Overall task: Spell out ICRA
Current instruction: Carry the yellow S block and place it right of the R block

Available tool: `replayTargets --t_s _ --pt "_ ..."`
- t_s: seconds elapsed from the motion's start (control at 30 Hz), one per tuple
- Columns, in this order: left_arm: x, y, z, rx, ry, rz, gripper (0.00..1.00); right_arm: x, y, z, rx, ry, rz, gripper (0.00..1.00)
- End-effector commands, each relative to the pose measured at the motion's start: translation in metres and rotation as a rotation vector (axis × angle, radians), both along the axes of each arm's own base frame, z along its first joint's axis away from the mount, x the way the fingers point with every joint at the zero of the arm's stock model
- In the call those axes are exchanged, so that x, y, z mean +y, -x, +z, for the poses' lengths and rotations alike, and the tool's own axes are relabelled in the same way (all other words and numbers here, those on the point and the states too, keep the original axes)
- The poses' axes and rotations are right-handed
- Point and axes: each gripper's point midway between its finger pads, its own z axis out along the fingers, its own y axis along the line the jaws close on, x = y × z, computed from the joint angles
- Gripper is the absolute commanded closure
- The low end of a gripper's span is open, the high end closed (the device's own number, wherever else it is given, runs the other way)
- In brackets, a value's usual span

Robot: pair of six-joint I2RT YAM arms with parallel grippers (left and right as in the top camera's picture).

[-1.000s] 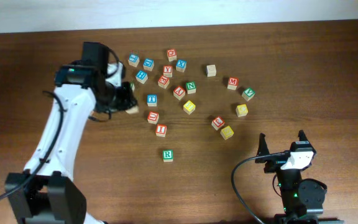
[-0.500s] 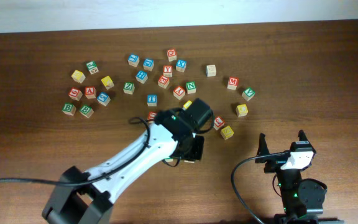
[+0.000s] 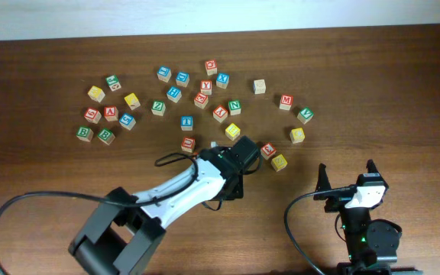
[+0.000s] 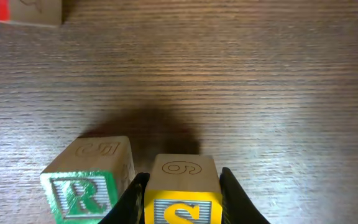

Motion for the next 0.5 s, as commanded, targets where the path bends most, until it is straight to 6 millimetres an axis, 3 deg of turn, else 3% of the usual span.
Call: replayTargets --t_s 0.0,0.2,0.47 --pt "0.0032 0.0004 -0.0073 -0.003 -0.027 0.010 0.80 -0.0023 0.0002 -0.0027 0.005 -0.004 -0.011 0.02" --pt "0.0003 -0.0007 -0.0070 -0.005 -0.007 0.054 0.81 -0.0023 0.0002 -0.0027 0.005 -0.004 -0.011 0.02" --pt "0.0003 -0.0008 -0.0072 -0.006 -0.008 0.053 0.69 -0.0023 0.0001 -0.0028 0.006 -0.004 -0.011 0.02"
